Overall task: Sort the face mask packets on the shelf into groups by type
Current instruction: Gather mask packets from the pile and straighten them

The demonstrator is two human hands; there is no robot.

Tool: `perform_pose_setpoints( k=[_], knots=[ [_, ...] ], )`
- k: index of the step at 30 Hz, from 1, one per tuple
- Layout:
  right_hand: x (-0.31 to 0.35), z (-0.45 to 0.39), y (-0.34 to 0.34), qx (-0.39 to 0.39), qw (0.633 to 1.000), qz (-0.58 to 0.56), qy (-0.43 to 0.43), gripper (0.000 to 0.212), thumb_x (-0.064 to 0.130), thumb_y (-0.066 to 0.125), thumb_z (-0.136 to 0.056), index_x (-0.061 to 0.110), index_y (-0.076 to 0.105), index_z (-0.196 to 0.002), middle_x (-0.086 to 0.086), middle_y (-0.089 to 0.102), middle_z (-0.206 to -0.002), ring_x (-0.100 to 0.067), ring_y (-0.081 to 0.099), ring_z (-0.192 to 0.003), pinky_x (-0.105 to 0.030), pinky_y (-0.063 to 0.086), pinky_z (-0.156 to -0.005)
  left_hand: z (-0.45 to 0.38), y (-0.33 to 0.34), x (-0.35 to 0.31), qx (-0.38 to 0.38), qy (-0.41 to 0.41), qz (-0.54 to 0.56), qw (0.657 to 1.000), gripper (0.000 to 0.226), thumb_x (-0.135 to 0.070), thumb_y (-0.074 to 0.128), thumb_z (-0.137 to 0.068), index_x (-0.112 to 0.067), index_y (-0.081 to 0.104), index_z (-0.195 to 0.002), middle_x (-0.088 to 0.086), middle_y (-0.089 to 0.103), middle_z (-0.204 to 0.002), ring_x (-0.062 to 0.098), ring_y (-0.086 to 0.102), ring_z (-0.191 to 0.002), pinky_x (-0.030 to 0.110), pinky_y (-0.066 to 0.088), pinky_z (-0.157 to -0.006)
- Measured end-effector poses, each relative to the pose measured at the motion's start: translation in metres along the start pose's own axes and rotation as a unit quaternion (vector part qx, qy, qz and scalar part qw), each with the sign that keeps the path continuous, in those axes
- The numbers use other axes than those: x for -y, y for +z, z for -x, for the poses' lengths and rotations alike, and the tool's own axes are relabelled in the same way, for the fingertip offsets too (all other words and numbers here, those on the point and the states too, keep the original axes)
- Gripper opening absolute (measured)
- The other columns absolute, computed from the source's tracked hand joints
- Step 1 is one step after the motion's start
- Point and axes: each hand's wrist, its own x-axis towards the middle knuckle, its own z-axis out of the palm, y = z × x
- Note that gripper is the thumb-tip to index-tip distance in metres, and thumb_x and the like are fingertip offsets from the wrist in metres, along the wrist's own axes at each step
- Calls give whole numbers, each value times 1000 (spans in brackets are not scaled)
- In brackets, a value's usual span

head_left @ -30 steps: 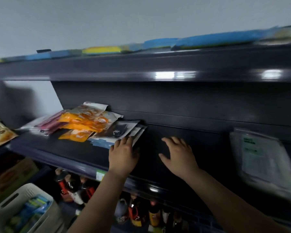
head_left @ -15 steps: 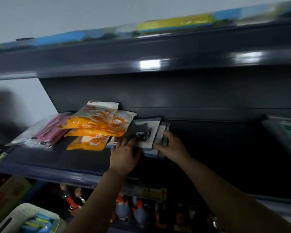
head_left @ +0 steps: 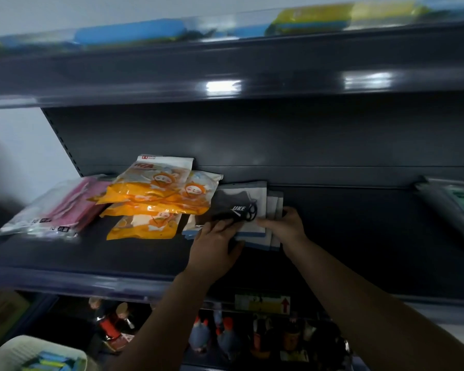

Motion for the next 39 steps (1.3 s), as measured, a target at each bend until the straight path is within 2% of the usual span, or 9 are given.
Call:
perform_pose_setpoints(
  k=[4,7,11,14,18,21,26,31,39],
  knots=[
    [-1,-6,-6,-1,1000,9,7,63,5,82,-66,0,51,-121,-14,62,-116,-28,61,-103,-36,53,-86,-1,-1,-4,7,6,44,999,46,-44,47,-91,-30,48,-136,-8,48,-141,22,40,-128,34,33,-106],
    [5,-9,-10,14,1000,17,5,66,12,84,-66,1,52,-123,-14,62,-117,-30,61,-106,-39,52,-90,-1,-10,3,-71,-89,124,986,39,-31,54,-89,-20,58,-126,3,58,-130,27,48,-120,35,40,-98],
    [5,-20,-10,53,998,42,13,102,40,87,-42,2,51,-129,-14,58,-128,-30,59,-112,-42,51,-95,-1,-18,18,-70,-205,171,961,41,-27,57,-91,-12,51,-129,10,52,-130,33,48,-120,39,44,-94],
    [5,-21,-10,76,996,40,19,99,36,88,-47,4,47,-132,-13,56,-129,-30,59,-110,-43,51,-94,-4,-21,14,-67,-246,224,941,47,-29,56,-92,-8,45,-132,11,44,-137,32,48,-122,38,44,-91],
    [16,-14,-5,83,996,16,30,73,12,80,-72,7,39,-132,-6,54,-120,-27,55,-112,-37,48,-93,0,-17,11,-54,-213,167,961,49,-32,54,-93,-12,41,-136,8,41,-139,31,49,-120,39,45,-86],
    [17,-16,0,85,996,-5,21,67,7,79,-70,6,43,-126,-10,60,-118,-28,59,-105,-38,49,-92,5,-16,11,-39,-188,142,971,52,-35,53,-92,-15,39,-138,5,40,-140,28,50,-120,36,45,-86],
    [13,-14,-7,45,999,-4,-24,61,-8,73,-72,2,45,-125,-9,56,-103,-21,54,-91,-23,44,-64,7,-19,6,-15,-152,150,977,52,-33,53,-93,-17,38,-140,1,33,-145,22,48,-123,32,44,-89],
    [8,-10,-44,49,998,-18,-34,60,-10,73,-70,2,50,-125,-13,62,-107,-25,59,-93,-31,46,-79,7,-16,-5,-36,-153,225,962,39,-27,54,-93,-16,50,-130,5,49,-132,24,51,-118,29,42,-87],
    [-1,23,-118,71,987,-33,-144,64,-16,65,-74,15,45,-126,-11,58,-117,-22,59,-100,-31,52,-84,-28,-4,-55,8,-264,505,821,51,-25,73,-80,-10,46,-121,6,59,-121,22,57,-110,37,46,-98]
  ],
)
